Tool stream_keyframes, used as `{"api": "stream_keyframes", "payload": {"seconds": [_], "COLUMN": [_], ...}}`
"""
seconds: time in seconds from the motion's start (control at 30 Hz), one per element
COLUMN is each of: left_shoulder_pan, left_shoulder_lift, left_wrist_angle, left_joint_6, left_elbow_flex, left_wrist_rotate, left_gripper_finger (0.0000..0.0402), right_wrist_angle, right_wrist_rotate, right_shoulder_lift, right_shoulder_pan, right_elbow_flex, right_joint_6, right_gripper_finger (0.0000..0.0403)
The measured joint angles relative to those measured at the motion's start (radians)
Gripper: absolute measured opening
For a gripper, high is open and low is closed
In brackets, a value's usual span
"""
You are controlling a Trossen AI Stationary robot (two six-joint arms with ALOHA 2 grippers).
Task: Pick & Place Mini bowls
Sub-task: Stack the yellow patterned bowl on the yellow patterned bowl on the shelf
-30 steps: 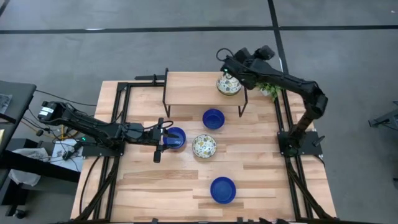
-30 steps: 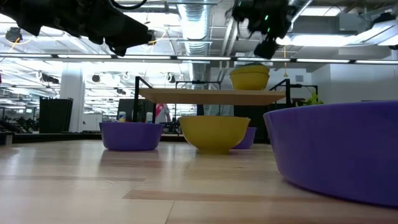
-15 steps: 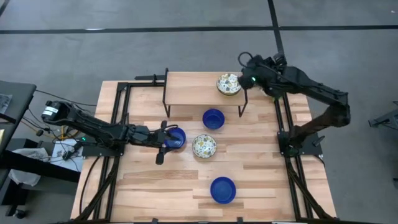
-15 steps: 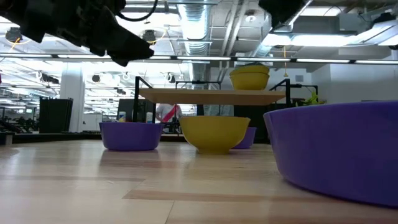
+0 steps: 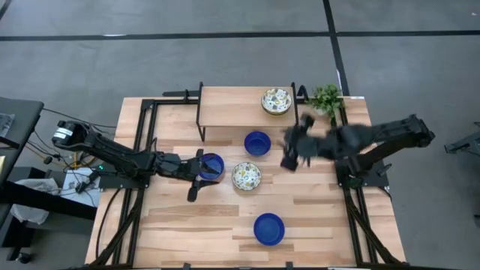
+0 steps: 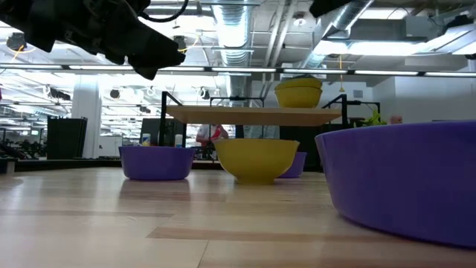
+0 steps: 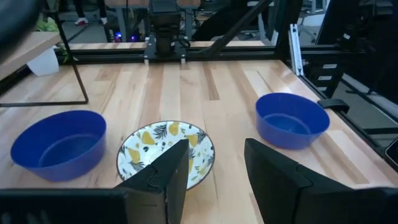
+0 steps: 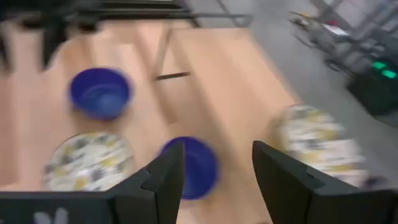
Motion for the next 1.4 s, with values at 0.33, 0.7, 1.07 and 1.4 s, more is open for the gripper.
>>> {"api": "stream_keyframes", "payload": {"seconds": [0.33, 0.7, 1.07, 1.4], "left_shoulder_pan": [-0.013, -0.011, -0.015, 0.000], "left_shoulder_lift": [0.064, 0.339, 0.520, 0.528], "left_wrist_angle": [0.057, 0.063, -0.006, -0.023], "left_joint_6": [-0.002, 0.034, 0.190, 0.448], "left_elbow_flex": [0.003, 0.150, 0.257, 0.261], "left_wrist_rotate": [0.000, -0.008, -0.022, -0.105], "left_gripper_finger": [0.0154, 0.0154, 0.0154, 0.0154], "right_wrist_angle": [0.686, 0.867, 0.853, 0.853], "right_wrist_rotate": [0.106, 0.100, 0.100, 0.100], "right_shoulder_lift": [-0.006, 0.093, 0.098, 0.098], "right_shoulder_pan": [0.307, 0.389, 0.431, 0.430], "right_elbow_flex": [-0.472, -0.490, -0.490, -0.489], "right_joint_6": [-0.009, -0.009, -0.009, -0.009], "right_gripper_finger": [0.0169, 0.0149, 0.0133, 0.0125]}}
